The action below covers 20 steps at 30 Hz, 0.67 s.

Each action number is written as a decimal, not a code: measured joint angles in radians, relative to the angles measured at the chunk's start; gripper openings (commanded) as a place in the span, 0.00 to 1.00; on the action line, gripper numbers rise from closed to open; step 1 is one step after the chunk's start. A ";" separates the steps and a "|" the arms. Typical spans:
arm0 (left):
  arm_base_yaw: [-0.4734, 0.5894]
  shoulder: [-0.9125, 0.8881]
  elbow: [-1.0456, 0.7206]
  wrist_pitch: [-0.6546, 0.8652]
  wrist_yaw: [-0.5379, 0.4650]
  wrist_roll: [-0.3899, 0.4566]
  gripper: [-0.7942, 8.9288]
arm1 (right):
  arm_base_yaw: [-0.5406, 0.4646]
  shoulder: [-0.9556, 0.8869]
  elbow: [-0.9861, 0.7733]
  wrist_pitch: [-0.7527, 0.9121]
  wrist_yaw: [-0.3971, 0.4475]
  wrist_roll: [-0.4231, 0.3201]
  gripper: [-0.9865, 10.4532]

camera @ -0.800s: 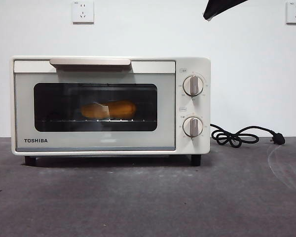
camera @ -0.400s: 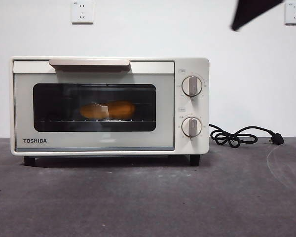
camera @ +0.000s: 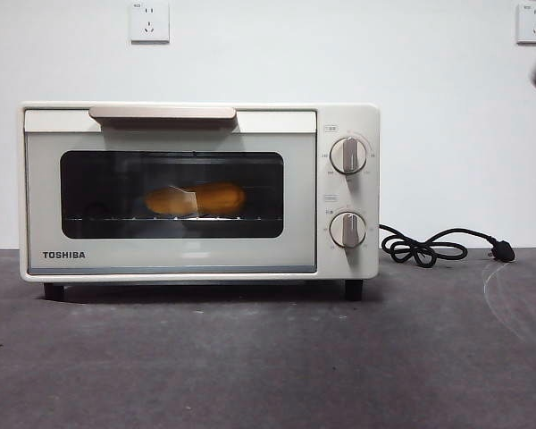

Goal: Take the corn from the table,put the corn in the oven

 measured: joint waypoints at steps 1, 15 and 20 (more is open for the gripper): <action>0.000 0.000 0.000 0.000 0.000 0.000 0.08 | -0.013 -0.036 -0.059 0.035 0.010 0.013 0.09; 0.000 0.000 0.000 0.000 0.000 0.000 0.08 | -0.172 -0.566 -0.541 0.134 0.089 0.085 0.09; 0.000 0.000 0.000 0.000 0.000 0.000 0.08 | -0.173 -0.698 -0.607 0.116 0.089 0.086 0.09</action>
